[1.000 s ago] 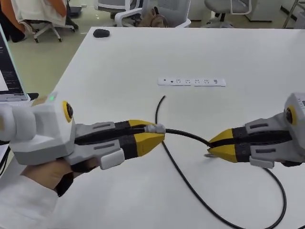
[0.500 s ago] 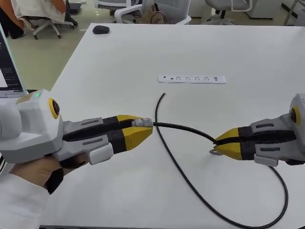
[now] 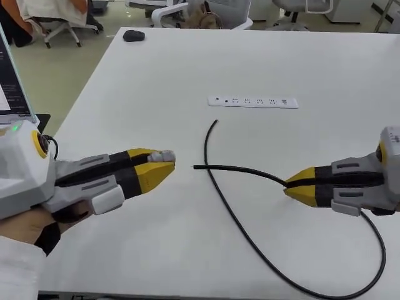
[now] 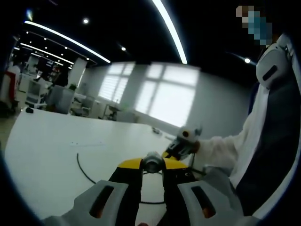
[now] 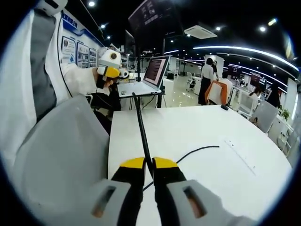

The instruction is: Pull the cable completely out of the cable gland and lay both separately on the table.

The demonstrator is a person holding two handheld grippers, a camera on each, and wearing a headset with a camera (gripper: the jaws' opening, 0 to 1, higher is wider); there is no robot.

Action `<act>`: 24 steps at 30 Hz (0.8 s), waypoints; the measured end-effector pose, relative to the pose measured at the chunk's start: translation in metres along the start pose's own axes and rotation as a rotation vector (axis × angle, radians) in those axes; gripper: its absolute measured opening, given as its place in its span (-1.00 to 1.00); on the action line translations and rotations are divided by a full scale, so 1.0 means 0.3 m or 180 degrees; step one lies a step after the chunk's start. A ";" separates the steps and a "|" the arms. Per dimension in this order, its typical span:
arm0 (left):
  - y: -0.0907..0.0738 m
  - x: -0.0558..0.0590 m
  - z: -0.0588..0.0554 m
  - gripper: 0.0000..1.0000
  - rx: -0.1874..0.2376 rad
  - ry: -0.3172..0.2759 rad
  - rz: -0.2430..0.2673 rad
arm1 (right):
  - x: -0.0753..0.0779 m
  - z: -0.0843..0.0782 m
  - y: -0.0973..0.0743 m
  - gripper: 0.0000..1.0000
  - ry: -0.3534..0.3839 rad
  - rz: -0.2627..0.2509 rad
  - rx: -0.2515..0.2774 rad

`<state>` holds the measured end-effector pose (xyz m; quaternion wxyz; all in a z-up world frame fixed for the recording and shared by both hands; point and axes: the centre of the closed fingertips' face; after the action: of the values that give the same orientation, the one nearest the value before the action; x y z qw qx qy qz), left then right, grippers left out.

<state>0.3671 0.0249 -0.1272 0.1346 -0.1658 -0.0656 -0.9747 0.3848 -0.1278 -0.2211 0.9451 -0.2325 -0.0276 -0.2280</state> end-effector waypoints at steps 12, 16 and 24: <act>-0.027 0.006 -0.010 -0.66 0.0044 0.0006 0.0087 | -0.023 -0.143 0.189 -0.92 -0.0079 0.0054 -0.0459; -0.039 0.000 -0.012 -0.66 0.0053 -0.0001 0.0128 | -0.038 -0.198 0.246 -0.91 -0.0091 0.0151 -0.0620; -0.068 -0.020 -0.008 -0.66 0.0086 -0.0012 0.0218 | -0.064 -0.324 0.362 -0.91 0.0069 0.0237 -0.0934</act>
<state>0.3661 0.0453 -0.1331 0.1699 -0.1679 -0.0734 -0.9683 0.4106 -0.0783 -0.3568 0.9090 -0.3665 0.0248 -0.1968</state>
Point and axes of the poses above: the centre of the closed fingertips' face, and the gripper's own axes: y roughly forward along the fingers, x roughly to its right, z roughly out of its top, and after that the axes turned 15 degrees about -z, right-handed
